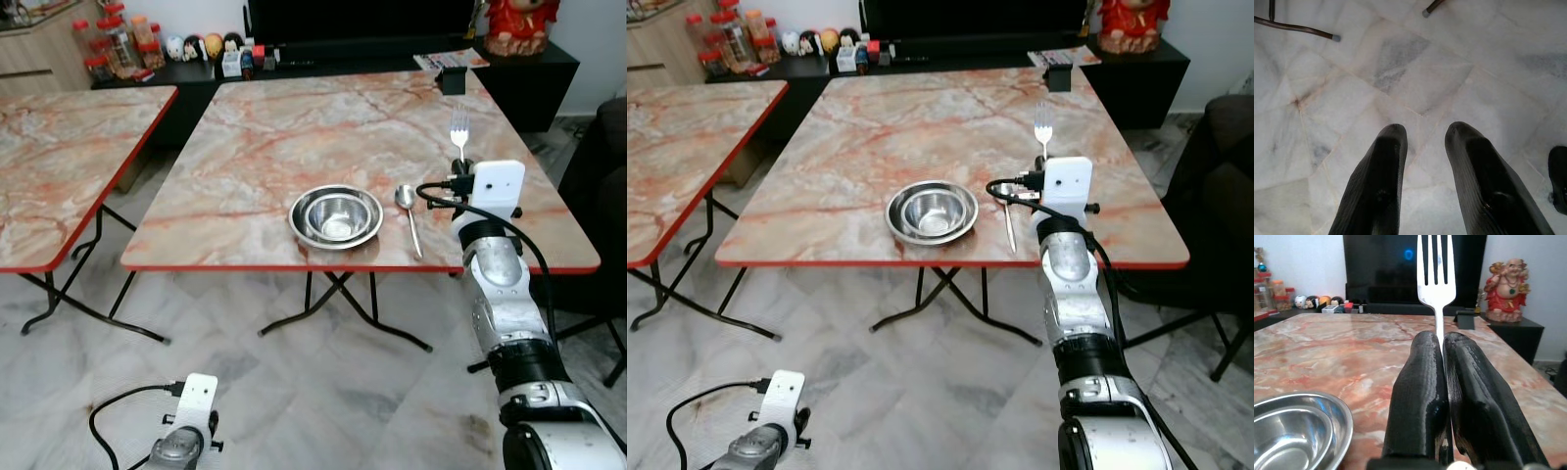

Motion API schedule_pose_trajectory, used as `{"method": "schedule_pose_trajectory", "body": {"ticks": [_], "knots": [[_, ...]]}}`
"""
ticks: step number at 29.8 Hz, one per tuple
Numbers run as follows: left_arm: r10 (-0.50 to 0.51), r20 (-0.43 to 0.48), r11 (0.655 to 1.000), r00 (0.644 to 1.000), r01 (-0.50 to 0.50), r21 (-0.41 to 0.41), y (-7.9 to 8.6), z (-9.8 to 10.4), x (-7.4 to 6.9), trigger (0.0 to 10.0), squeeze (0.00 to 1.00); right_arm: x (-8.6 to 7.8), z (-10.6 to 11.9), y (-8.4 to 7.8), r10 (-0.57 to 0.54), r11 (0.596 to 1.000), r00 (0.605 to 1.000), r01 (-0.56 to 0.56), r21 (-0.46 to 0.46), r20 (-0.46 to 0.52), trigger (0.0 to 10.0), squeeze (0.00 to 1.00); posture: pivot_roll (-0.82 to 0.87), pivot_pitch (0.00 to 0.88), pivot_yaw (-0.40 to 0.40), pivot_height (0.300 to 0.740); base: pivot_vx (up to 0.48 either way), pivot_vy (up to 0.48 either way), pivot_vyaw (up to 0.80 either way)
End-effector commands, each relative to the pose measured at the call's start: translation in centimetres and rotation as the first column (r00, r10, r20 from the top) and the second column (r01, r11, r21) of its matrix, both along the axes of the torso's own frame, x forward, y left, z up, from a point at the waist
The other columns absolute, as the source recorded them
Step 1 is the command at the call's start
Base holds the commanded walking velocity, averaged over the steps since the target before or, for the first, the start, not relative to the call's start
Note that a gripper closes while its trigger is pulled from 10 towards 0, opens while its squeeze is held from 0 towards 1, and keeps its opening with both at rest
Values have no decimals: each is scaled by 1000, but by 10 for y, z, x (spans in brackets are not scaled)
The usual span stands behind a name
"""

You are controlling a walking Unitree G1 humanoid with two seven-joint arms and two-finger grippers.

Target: Setting the table

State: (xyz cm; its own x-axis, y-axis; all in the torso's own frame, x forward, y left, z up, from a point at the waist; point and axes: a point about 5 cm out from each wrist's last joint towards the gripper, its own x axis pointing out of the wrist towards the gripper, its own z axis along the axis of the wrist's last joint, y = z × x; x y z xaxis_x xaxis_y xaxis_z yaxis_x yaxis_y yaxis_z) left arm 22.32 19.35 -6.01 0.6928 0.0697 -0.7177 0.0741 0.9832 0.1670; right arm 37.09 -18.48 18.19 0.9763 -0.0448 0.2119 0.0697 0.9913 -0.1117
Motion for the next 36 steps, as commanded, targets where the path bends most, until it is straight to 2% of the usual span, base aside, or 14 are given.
{"method": "schedule_pose_trajectory", "body": {"ticks": [1, 13, 25, 36], "knots": [[4, 9, 1000, 1000, -4, 4, 3, 2, 3, 10000, 0, 1, 8, -1, -3, 1000, 1000, 3, -1, 24, 10000, 0, -77, 56, 79, 740, 345, 0, -500], [5, 9, 1000, 1000, -6, 8, 3, 2, 3, 10000, 0, 2, 10, 1, -1, 1000, 1000, 1, 2, 30, 10000, 0, -75, 57, 81, 740, 331, 0, 0], [4, 10, 1000, 1000, -4, 8, 4, 3, 3, 10000, 0, 2, 9, 3, 7, 1000, 1000, -7, 4, 23, 10000, 0, -72, 64, 84, 740, 0, 0, 0], [3, 9, 1000, 1000, -3, 9, 4, 3, 3, 10000, 0, 2, 11, 5, 16, 1000, 999, -16, -25, 34, 10000, 0, -70, 62, 83, 740, 342, 0, 0]]}}
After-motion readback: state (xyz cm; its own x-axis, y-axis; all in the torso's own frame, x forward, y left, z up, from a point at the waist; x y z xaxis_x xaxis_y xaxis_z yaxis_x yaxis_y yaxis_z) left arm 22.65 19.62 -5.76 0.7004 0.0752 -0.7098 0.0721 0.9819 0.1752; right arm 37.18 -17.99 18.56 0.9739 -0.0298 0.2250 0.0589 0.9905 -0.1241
